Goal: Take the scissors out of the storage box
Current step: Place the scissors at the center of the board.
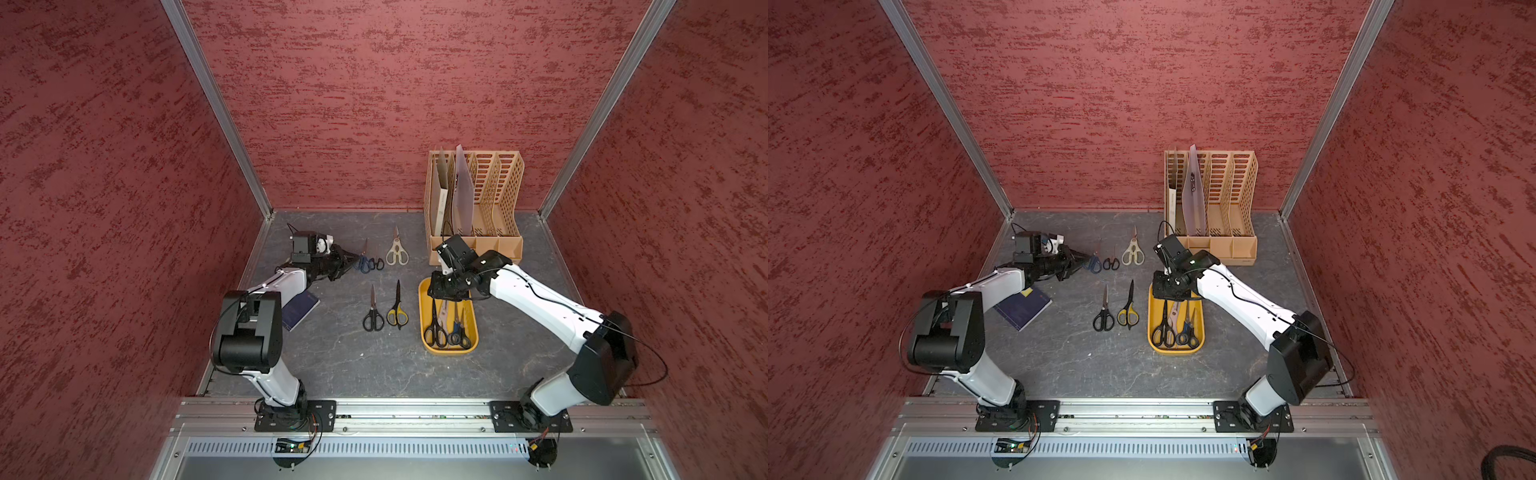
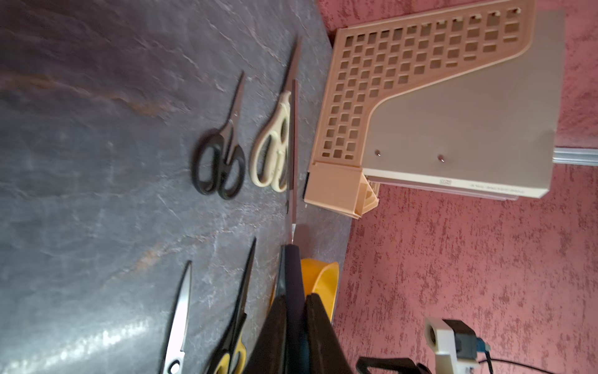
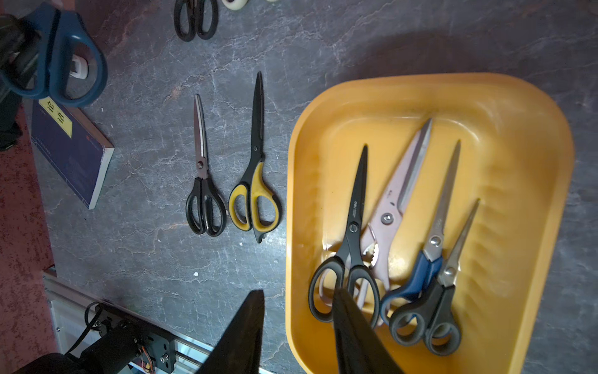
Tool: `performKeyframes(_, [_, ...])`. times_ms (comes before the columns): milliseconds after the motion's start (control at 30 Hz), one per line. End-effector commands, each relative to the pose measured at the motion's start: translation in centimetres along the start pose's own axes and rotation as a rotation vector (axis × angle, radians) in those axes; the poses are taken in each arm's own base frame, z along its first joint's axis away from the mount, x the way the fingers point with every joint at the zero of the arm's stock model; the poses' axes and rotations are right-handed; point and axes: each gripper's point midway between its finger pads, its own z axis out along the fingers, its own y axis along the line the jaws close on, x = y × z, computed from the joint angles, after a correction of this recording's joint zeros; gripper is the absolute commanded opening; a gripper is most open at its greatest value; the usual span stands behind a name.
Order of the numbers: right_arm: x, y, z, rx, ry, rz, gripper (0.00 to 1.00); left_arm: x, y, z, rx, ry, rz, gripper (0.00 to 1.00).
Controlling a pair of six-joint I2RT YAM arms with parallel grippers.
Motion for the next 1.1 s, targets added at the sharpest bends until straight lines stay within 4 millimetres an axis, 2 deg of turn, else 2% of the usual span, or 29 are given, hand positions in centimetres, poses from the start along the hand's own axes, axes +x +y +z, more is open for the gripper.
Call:
performKeyframes(0, [0.4, -1.5, -0.1, 0.056, 0.003, 0.017, 0.4, -1.9, -1.5, 0.7, 0.048, -0.02, 0.077, 0.15])
performKeyframes(233, [1.2, -2.7, -0.3, 0.094, 0.007, 0.029, 0.39, -4.4, 1.4, 3.2, 0.007, -0.018, 0.054, 0.11])
performKeyframes(433, [1.7, -3.9, -0.6, 0.138, 0.007, 0.035, 0.39, -6.4, 3.4, 3.6, -0.039, -0.045, 0.055, 0.11])
performKeyframes(800, [2.1, -4.8, -0.8, 0.178, 0.011, 0.033, 0.39, -7.0, 6.8, 4.6, -0.156, 0.004, 0.064, 0.15])
performKeyframes(867, [2.1, -4.8, -0.8, 0.179, 0.012, 0.031, 0.39, -6.8, 7.3, 4.6, -0.178, 0.012, 0.068, 0.19])
performKeyframes(967, [1.9, -4.7, -0.7, 0.181, 0.011, 0.03, 0.39, -6.6, 8.1, 4.4, -0.222, 0.018, 0.074, 0.33])
performKeyframes(1067, [1.7, -4.5, -0.7, 0.176, 0.011, 0.026, 0.39, -6.3, 8.9, 4.2, -0.26, 0.025, 0.07, 0.4])
